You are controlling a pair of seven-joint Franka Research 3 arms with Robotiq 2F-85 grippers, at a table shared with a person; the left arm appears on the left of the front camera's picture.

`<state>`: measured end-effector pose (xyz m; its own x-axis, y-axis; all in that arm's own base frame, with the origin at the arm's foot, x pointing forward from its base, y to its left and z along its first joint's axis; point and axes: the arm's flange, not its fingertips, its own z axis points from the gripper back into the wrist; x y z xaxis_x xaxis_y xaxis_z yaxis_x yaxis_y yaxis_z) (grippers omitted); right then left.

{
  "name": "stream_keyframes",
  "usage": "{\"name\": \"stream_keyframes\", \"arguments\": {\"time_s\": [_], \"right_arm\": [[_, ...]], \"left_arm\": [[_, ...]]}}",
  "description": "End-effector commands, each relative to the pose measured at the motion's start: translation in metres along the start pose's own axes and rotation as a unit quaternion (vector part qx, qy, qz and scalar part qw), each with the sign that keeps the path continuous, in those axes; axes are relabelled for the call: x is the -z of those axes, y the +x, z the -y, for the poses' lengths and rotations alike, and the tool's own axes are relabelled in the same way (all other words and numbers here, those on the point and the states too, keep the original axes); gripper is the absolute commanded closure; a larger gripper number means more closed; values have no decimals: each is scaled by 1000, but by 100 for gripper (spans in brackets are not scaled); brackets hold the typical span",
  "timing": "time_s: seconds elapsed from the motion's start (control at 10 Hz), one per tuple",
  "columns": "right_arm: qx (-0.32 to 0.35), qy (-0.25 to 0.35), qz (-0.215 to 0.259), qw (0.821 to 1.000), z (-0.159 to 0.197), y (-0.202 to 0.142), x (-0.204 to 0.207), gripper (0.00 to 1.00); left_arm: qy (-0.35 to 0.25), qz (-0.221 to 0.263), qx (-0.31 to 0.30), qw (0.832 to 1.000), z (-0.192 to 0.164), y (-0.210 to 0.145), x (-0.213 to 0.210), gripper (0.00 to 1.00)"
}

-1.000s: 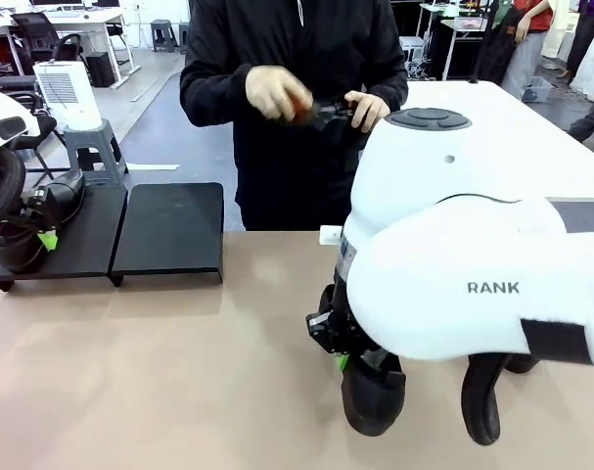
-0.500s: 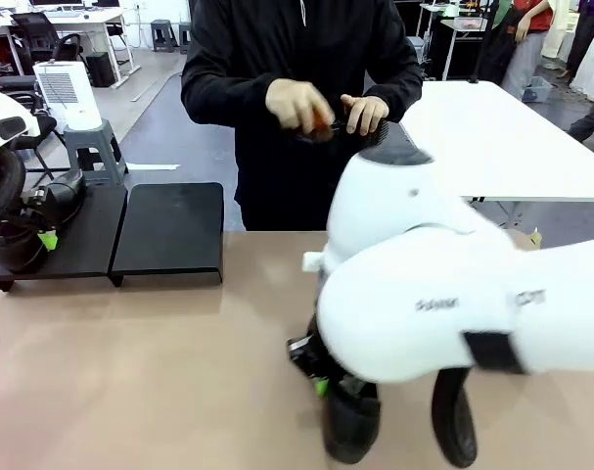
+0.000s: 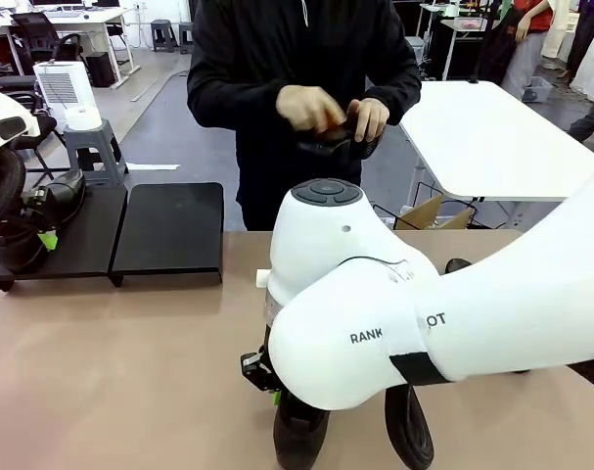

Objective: Organize the shoes by placing them on the stand.
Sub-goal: Pick up one Shoe and place it in the middle of the table.

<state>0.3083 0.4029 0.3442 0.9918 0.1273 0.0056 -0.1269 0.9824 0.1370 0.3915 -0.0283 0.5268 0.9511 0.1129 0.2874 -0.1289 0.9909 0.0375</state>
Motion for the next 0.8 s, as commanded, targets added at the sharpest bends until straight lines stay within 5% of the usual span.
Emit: {"name": "stream_keyframes", "arguments": {"time_s": [0.0,0.2,0.4,0.7], "right_arm": [[18,-6,11,1000,2,0,-7,35],[14,-6,16,1000,11,-12,-24,0],[-4,9,1,1000,18,-29,-48,0],[4,-4,15,1000,7,-6,-22,0]], "left_arm": [[1,-1,1,1000,-1,-1,-2,17],[1,-1,1,1000,-1,-1,-2,17],[1,-1,1,1000,-1,-1,-2,17],[1,-1,1,1000,-1,-1,-2,17]]}}
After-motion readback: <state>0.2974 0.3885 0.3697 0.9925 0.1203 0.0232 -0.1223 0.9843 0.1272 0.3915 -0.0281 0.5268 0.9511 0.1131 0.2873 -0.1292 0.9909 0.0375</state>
